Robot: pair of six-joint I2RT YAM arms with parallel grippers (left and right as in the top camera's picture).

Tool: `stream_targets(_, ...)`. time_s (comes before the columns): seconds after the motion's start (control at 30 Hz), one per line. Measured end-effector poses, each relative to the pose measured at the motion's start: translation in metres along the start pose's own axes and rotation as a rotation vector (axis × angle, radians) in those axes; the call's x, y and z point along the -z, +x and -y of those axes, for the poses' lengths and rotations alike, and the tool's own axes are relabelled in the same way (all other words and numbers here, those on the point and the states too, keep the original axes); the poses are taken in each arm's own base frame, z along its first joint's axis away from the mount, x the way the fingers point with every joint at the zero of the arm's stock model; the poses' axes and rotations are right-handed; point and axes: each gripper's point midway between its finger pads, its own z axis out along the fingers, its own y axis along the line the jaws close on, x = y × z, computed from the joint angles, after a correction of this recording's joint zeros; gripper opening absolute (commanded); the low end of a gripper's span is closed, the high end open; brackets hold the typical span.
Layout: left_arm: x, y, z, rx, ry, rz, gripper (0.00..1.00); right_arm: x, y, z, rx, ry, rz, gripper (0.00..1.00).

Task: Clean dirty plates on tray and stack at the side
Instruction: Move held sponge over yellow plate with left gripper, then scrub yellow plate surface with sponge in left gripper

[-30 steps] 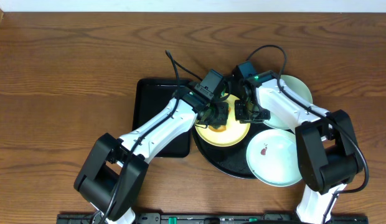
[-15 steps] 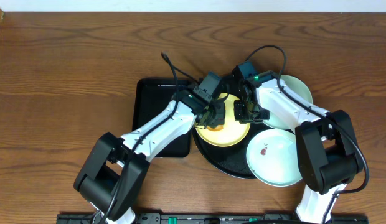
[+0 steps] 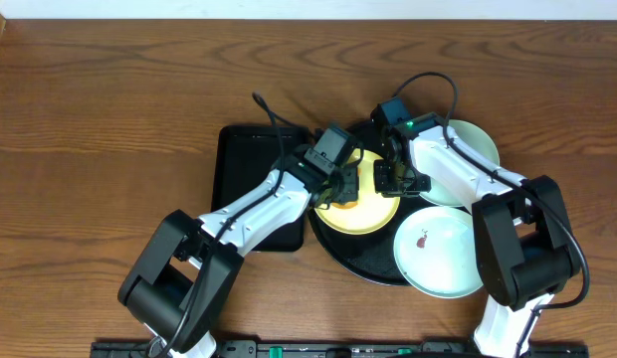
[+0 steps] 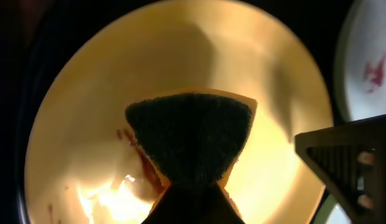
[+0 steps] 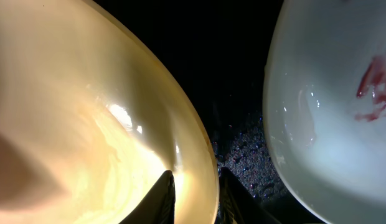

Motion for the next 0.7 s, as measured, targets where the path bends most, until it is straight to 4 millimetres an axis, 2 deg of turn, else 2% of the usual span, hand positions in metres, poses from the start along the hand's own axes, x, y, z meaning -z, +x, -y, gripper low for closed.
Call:
stream_targets(0.23,-0.018,0.006,-0.005,0.029,-0.006,-0.021,0.08,0.000,0.000,0.000,0.000,0.000,0.000,0.22)
stream_targets(0.43,-0.018,0.001,0.007,0.025,0.057,-0.008,0.08,0.000,0.000,0.000,0.000,0.000,0.000,0.22)
stream_targets(0.7,-0.018,-0.002,0.003,0.014,0.036,0.009,0.08,0.000,0.000,0.000,0.000,0.000,0.000,0.22)
